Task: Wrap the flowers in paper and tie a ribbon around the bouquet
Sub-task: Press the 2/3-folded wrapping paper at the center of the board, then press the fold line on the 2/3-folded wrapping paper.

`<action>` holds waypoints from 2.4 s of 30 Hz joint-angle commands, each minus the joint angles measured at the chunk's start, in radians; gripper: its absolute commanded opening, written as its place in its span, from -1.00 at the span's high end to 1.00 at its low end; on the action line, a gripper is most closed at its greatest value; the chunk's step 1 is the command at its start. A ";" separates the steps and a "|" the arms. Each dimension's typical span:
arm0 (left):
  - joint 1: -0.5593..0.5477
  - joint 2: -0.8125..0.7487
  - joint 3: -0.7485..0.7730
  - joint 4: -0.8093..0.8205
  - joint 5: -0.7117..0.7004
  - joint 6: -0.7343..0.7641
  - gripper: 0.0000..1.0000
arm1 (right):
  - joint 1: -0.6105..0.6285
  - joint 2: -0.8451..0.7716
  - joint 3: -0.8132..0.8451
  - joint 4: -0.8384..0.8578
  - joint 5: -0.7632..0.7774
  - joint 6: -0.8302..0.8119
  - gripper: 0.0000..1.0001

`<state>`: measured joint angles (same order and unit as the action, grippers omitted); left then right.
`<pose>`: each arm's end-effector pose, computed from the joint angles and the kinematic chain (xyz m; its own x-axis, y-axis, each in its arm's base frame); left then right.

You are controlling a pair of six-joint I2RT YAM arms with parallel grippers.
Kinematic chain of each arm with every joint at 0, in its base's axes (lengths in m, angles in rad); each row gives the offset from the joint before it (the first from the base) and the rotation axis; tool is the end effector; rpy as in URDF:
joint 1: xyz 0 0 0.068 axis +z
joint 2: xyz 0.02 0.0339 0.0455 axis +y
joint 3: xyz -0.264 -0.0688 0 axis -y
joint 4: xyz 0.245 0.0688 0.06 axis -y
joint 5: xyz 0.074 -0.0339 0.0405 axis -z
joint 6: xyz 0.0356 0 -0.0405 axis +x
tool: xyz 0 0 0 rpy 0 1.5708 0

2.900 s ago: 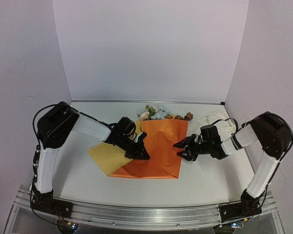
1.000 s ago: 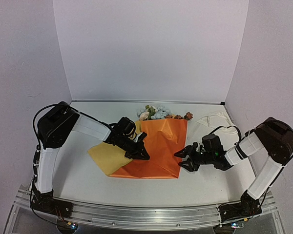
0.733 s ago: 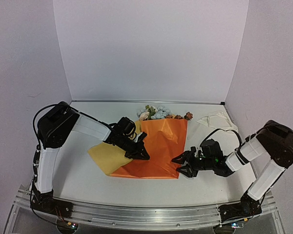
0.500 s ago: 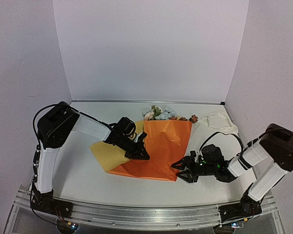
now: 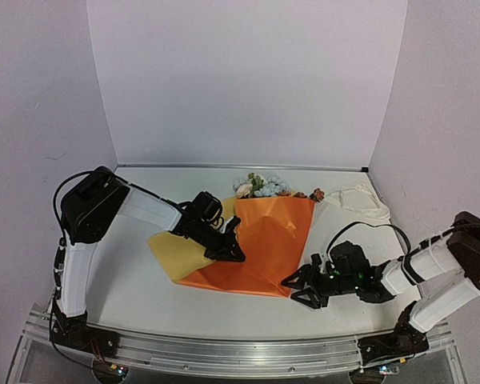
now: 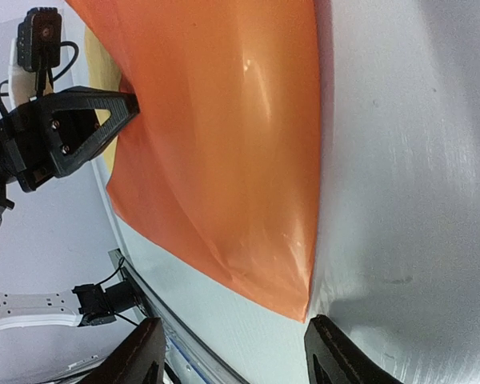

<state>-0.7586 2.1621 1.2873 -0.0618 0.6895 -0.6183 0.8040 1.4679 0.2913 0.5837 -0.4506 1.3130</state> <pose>0.2968 -0.3125 0.1014 -0.9427 0.2773 -0.1858 0.3165 0.5662 -0.7610 0.1486 0.1766 0.1137 -0.9680 0.2498 0.0239 0.1457 0.4820 0.8640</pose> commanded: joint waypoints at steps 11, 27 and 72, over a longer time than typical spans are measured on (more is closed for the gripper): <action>0.013 -0.238 -0.030 -0.121 -0.153 -0.015 0.56 | 0.007 -0.128 0.521 -0.998 0.198 -0.557 -0.08; 0.010 -0.792 -0.603 -0.088 -0.403 -0.400 0.22 | 0.050 0.220 0.851 -1.083 0.231 -0.813 0.22; -0.276 -0.790 -0.692 0.040 -0.841 -0.866 0.33 | 0.195 0.374 0.824 -1.006 0.300 -0.732 0.25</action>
<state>-1.0286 1.4083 0.5040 -0.0219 -0.1527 -1.5834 0.9831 1.8195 1.0750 -0.4122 -0.1834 0.5614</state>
